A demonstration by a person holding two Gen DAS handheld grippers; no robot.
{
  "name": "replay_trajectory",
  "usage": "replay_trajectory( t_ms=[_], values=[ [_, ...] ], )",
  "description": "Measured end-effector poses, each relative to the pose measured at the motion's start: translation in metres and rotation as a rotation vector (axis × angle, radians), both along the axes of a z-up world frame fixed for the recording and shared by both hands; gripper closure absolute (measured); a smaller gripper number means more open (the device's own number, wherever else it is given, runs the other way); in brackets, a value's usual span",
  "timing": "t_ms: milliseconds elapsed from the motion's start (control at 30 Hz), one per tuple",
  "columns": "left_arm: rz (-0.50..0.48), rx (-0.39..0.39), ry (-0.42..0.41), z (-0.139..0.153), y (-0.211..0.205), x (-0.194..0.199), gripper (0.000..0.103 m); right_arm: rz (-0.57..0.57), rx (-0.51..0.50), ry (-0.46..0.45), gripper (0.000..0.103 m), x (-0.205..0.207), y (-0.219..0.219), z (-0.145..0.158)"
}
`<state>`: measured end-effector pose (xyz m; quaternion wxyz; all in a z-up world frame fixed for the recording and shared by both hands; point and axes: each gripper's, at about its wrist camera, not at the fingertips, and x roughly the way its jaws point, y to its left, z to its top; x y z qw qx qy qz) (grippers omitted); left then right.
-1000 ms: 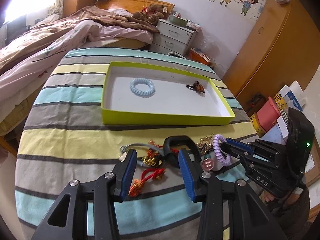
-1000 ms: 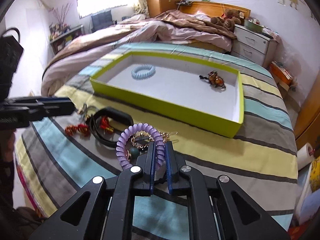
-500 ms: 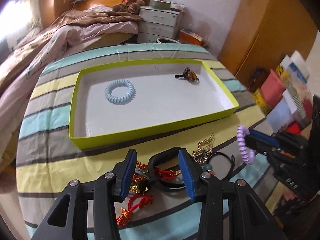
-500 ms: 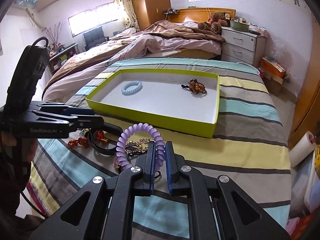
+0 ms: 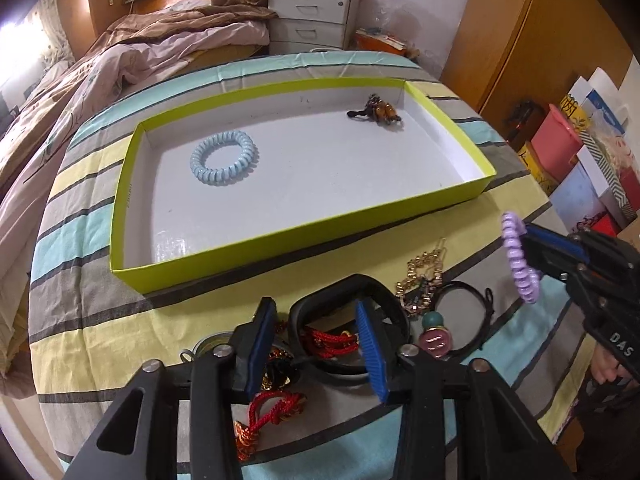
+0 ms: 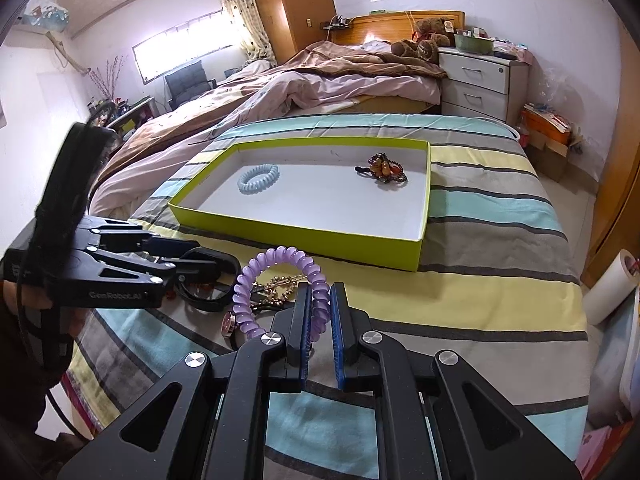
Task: Organize jewelry
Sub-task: 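Close the left tool on the black wristband and lift it, then carry the black wristband with the left tool while the right tool carries the purple hair tie to the box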
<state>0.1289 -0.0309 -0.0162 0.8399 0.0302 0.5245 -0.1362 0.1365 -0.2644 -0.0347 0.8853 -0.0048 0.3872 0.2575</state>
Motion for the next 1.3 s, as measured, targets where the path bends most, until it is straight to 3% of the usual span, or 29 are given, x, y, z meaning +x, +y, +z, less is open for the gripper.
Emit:
replay_trajectory(
  t_ms=[233,300,833,1300],
  values=[
    [-0.001,-0.014,0.0,-0.001,0.001,0.003,0.072,-0.008,0.009,0.004,0.093,0.0,-0.003,-0.001],
    [0.003,-0.023,-0.001,-0.001,0.003,0.004,0.079,-0.009,0.011,0.005,0.093,-0.001,-0.003,-0.001],
    [0.042,-0.095,-0.068,0.016,0.011,-0.012,0.082,-0.032,0.017,0.004,0.093,-0.002,-0.005,-0.002],
    [0.082,-0.125,-0.144,0.043,0.022,-0.021,0.085,-0.073,0.028,-0.02,0.093,0.002,-0.008,0.014]
  ],
)
